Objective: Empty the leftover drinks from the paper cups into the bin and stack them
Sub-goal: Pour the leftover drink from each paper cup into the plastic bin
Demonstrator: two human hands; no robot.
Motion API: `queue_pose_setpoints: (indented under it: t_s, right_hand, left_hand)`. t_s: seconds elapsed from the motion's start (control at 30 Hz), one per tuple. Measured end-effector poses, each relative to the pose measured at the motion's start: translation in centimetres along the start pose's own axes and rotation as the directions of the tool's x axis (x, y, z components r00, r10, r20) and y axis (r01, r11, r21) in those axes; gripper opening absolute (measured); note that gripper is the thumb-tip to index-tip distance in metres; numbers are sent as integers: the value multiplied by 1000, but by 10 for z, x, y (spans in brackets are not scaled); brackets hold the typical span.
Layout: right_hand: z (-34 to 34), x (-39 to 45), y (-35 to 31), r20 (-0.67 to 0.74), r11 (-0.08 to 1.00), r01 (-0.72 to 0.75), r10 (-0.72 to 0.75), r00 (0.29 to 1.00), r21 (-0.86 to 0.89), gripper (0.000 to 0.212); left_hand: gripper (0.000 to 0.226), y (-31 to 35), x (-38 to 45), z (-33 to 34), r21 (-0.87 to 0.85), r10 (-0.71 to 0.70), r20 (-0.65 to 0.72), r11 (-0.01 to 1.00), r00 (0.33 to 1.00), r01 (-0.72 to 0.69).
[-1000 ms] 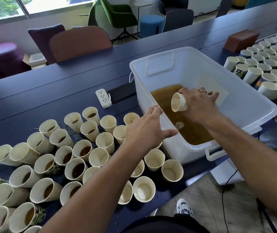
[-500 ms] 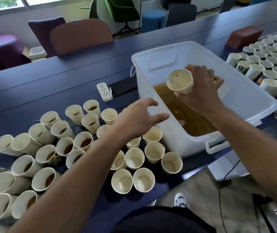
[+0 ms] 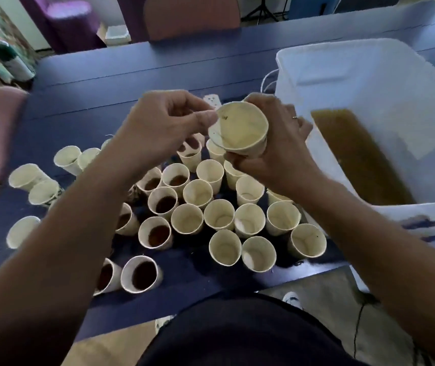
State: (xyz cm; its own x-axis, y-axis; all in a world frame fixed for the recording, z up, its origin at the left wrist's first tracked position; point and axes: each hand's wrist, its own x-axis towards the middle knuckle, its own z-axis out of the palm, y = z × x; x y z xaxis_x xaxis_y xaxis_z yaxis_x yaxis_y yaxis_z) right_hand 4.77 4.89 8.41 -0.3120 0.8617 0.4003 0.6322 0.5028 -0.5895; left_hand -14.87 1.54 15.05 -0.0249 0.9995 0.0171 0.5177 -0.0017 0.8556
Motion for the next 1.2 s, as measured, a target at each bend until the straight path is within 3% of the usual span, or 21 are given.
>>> queue_pose_setpoints:
  t_s: [0.1, 0.2, 0.27, 0.33, 0.43, 0.63, 0.73, 0.9, 0.97, 1.07, 1.2]
  right_hand:
    - [25, -8, -14, 108, 999, 6, -11, 994, 47, 77]
    - [42, -12, -17, 370, 993, -37, -8, 929, 114, 80]
    - [48, -15, -16, 533, 975, -86, -36, 845, 203, 67]
    - [55, -20, -17, 597, 941, -157, -56, 800, 299, 41]
    - [67, -28, -18, 595, 921, -224, -10, 803, 318, 33]
    - [96, -38, -17, 539, 987, -58, -32, 842, 149, 8]
    - [106, -41, -17, 567, 998, 23, -49, 823, 52, 12]
    - [127, -55, -5, 638, 962, 231, -86, 765, -148, 18]
    - [133, -59, 0, 661, 934, 283, -73, 746, -216, 22]
    - [139, -63, 7, 643, 914, 307, -70, 763, -266, 24]
    - [143, -62, 12, 637, 912, 309, -72, 767, -269, 24]
  left_hand:
    - [3, -25, -13, -11, 41, -79, -35, 996, 996, 81]
    - [6, -51, -27, -18, 83, -177, -60, 980, 982, 182]
    - [8, -68, -38, -21, 117, -221, -63, 967, 973, 227]
    - [6, -82, -52, -20, 168, -248, -60, 952, 967, 255]
    - [5, -103, -73, -14, 212, -296, -63, 929, 953, 302]
    - [5, -130, -101, -5, 163, -385, 24, 912, 922, 377]
    - [9, -143, -105, -10, 281, -422, 32, 874, 906, 397]
    - [17, -170, -111, -11, 696, -547, 64, 624, 835, 356]
    - [24, -178, -113, -8, 724, -595, 85, 588, 799, 361]
    - [32, -188, -113, -3, 733, -591, 91, 585, 801, 348]
    - [22, -195, -111, 1, 739, -598, 58, 565, 800, 368]
